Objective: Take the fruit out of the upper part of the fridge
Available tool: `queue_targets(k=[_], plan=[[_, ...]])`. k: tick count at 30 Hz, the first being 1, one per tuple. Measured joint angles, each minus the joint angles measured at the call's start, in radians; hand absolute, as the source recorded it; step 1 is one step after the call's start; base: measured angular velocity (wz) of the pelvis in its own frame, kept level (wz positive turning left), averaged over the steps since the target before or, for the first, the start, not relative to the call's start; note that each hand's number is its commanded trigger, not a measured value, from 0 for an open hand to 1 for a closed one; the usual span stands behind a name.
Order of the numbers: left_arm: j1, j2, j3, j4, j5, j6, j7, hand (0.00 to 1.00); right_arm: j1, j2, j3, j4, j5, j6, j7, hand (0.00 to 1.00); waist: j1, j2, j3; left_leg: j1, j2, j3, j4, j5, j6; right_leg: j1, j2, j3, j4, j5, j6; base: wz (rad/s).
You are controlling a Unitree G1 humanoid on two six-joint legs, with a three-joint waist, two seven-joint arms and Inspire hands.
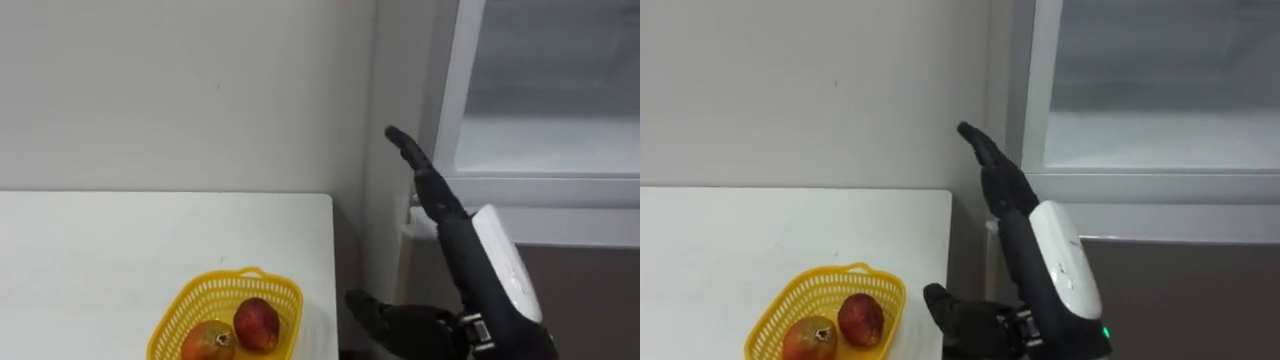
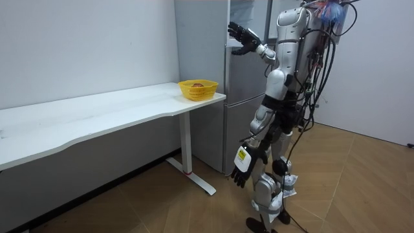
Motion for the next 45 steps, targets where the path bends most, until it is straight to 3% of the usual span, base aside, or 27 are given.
queue_targets(k=[16,23,30,34,39,41,45], plan=[[0.014,-0.009,-0.014,0.008,-0.043,-0.003,0.012,0.0,0.192,0.032,-0.103,0.008,-0.041,-0.022,-0.16,0.0,-0.094,0.011,0.002,0.015,0.005,0.054,-0.017,0.0,0.0,-0.018,0.01,0.052,0.002,0.0,0.001,-0.1],[0.016,-0.008,-0.031,-0.021,-0.077,-0.006,0.027,0.0,0.247,0.039,-0.132,0.114,0.231,-0.033,-0.186,0.0,-0.13,0.012,0.0046,0.016,0.01,0.077,-0.015,-0.008,-0.002,-0.034,0.019,0.084,0.0,0.0,0.003,-0.07],[0.049,-0.009,-0.022,-0.045,-0.086,-0.006,0.057,0.0,0.28,0.061,-0.26,0.31,0.472,-0.029,-0.253,0.0,-0.186,0.013,0.0072,0.015,0.013,0.091,-0.016,-0.013,-0.004,-0.033,0.025,0.102,0.001,0.0,0.002,-0.08],[0.043,-0.009,-0.021,-0.061,-0.118,-0.006,0.072,0.0,0.281,0.064,-0.285,0.425,0.585,-0.03,-0.308,0.0,-0.193,0.013,0.0051,0.016,0.013,0.095,-0.015,-0.013,-0.004,-0.034,0.025,0.107,0.001,0.0,0.002,-0.06],[0.042,-0.006,-0.021,-0.074,-0.121,-0.009,0.075,0.0,0.281,0.078,-0.304,0.551,0.785,-0.029,-0.374,0.0,-0.192,0.004,0.0052,0.017,0.012,0.096,-0.01,-0.013,-0.004,-0.038,0.024,0.109,-0.001,-0.001,0.002,0.0],[0.063,-0.004,-0.017,-0.099,-0.124,-0.01,0.088,0.0,0.275,0.079,-0.343,0.567,0.936,-0.029,-0.415,0.0,-0.197,-0.003,0.0052,0.016,0.012,0.096,-0.006,-0.013,-0.004,-0.04,0.022,0.106,-0.001,-0.005,0.003,0.03],[0.095,-0.001,0.061,-0.118,-0.154,-0.01,0.09,0.0,0.252,0.079,-0.466,0.578,1.152,-0.028,-0.464,0.0,-0.215,-0.027,0.005,0.014,0.013,0.092,-0.004,-0.013,-0.004,-0.042,0.023,0.101,0.0,-0.009,0.001,0.06]])
